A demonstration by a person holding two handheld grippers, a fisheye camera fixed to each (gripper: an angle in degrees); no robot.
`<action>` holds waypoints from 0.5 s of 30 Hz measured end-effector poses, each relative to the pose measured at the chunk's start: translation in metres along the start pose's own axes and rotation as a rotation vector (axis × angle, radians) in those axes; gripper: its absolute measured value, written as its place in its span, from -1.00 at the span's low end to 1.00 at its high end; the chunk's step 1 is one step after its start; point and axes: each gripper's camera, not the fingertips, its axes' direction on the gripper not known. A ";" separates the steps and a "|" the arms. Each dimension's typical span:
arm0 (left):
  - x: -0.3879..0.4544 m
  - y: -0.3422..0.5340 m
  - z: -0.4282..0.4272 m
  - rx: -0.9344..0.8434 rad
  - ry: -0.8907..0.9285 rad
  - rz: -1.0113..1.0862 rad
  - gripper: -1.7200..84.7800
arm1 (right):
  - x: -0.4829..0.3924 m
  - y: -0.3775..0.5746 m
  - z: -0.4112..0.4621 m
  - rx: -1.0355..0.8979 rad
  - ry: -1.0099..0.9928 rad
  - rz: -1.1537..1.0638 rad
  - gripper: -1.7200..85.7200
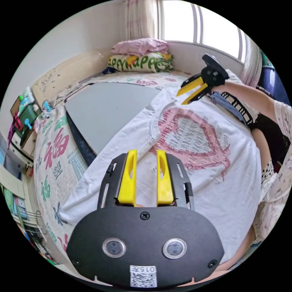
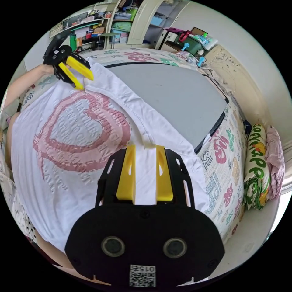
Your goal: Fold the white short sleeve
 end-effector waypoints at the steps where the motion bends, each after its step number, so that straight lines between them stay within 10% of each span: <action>1: -0.007 -0.004 -0.001 -0.012 -0.008 -0.010 -0.80 | 0.006 -0.011 -0.001 0.017 0.005 0.000 -0.74; 15: -0.148 -0.083 -0.032 0.139 -0.154 -0.366 -0.95 | 0.283 -0.484 -0.019 0.078 0.269 0.315 -0.97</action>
